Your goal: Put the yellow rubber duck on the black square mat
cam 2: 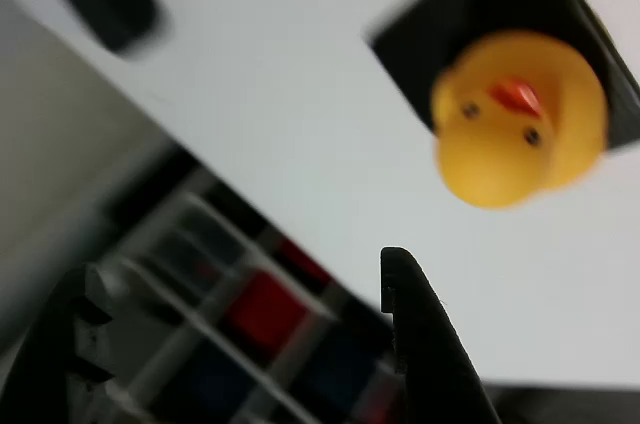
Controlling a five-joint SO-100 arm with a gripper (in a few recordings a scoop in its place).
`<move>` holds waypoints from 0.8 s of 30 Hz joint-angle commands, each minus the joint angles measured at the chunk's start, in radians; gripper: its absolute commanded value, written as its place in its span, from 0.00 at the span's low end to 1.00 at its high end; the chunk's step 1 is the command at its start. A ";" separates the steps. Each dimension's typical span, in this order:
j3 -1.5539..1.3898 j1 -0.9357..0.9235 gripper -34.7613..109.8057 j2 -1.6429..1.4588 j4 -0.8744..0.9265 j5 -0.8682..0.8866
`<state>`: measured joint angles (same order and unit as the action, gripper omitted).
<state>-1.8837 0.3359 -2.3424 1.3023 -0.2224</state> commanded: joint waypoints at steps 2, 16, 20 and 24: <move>-0.002 -0.147 0.41 -0.117 0.003 0.037; -0.374 -0.333 0.31 -0.532 -0.190 0.160; -0.632 -0.333 0.29 -0.750 -0.299 0.160; -0.828 -0.333 0.29 -0.934 -0.318 0.161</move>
<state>-2.6369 0.0199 -3.1861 1.0017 -0.0568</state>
